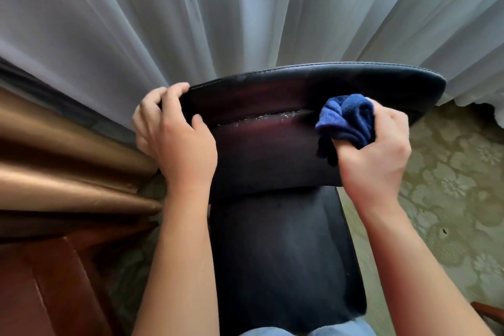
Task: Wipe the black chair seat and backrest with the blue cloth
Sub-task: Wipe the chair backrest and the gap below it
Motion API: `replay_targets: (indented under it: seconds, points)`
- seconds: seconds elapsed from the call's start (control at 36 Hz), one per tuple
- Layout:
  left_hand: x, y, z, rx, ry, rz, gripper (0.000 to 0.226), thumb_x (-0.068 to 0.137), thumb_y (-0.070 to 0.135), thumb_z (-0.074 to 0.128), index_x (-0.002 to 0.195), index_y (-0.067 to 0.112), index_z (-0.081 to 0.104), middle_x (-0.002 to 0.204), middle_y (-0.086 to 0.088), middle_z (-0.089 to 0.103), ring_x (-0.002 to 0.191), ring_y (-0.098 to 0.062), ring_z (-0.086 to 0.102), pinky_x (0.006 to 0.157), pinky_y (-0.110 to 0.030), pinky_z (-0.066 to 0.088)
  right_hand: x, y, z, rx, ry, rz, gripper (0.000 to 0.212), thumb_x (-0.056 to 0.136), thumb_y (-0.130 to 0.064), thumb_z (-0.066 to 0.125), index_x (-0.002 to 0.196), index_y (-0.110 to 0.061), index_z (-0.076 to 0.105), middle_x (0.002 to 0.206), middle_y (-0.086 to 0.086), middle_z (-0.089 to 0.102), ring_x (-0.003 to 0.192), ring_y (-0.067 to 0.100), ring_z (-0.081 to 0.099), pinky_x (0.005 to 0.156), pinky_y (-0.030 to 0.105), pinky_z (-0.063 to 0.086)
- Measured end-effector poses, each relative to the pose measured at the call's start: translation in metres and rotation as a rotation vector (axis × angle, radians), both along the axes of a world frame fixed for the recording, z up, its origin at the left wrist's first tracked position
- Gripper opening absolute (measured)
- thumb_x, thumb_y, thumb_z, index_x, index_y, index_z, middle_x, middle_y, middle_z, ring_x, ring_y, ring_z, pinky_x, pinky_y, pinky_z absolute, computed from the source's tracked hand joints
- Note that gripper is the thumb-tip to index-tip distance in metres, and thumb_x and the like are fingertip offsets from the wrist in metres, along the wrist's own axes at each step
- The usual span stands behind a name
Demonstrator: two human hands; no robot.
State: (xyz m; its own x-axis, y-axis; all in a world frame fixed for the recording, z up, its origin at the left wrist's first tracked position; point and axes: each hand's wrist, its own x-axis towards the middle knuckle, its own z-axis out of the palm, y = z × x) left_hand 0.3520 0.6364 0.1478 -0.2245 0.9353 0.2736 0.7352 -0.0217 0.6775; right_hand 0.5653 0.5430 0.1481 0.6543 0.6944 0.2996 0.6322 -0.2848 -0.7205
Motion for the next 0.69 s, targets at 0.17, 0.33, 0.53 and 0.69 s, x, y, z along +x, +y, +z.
replay_targets:
  seconds: [0.17, 0.33, 0.53, 0.69]
  points:
    - [-0.001, 0.008, -0.002, -0.032, 0.015, 0.016, 0.049, 0.078, 0.008, 0.071, 0.121, 0.030, 0.063, 0.127, 0.000, 0.053, 0.127, -0.029, 0.041, 0.089, -0.052, 0.044, -0.018, 0.011, -0.006, -0.033, -0.010, 0.031, 0.053, 0.076, -0.005, 0.076, 0.127, -0.013, 0.065, 0.110, 0.000, 0.052, 0.097, 0.007, 0.053, 0.089, 0.001, 0.033]
    - [-0.004, 0.015, -0.003, -0.033, 0.031, 0.018, 0.047, 0.076, 0.010, 0.076, 0.116, 0.033, 0.065, 0.121, 0.004, 0.055, 0.125, -0.026, 0.043, 0.085, -0.045, 0.036, -0.046, 0.023, -0.010, -0.076, -0.003, 0.098, 0.057, 0.073, -0.003, 0.074, 0.128, -0.013, 0.064, 0.113, 0.004, 0.056, 0.099, 0.025, 0.059, 0.091, 0.037, 0.051]
    - [-0.006, 0.018, -0.001, -0.035, 0.009, 0.013, 0.046, 0.075, 0.011, 0.077, 0.114, 0.035, 0.066, 0.118, 0.007, 0.055, 0.124, -0.023, 0.044, 0.091, -0.052, 0.041, -0.093, 0.036, -0.009, -0.108, -0.014, 0.269, 0.058, 0.070, -0.003, 0.065, 0.126, -0.015, 0.064, 0.112, 0.003, 0.055, 0.096, 0.028, 0.055, 0.081, 0.041, 0.051]
    - [-0.012, 0.011, 0.002, -0.037, -0.038, 0.003, 0.044, 0.076, 0.017, 0.078, 0.116, 0.028, 0.065, 0.121, 0.007, 0.059, 0.125, -0.025, 0.045, 0.092, -0.048, 0.040, -0.082, 0.021, -0.004, -0.051, 0.068, 0.333, 0.059, 0.070, -0.002, 0.070, 0.127, -0.018, 0.066, 0.113, -0.002, 0.057, 0.101, 0.017, 0.059, 0.089, 0.031, 0.051]
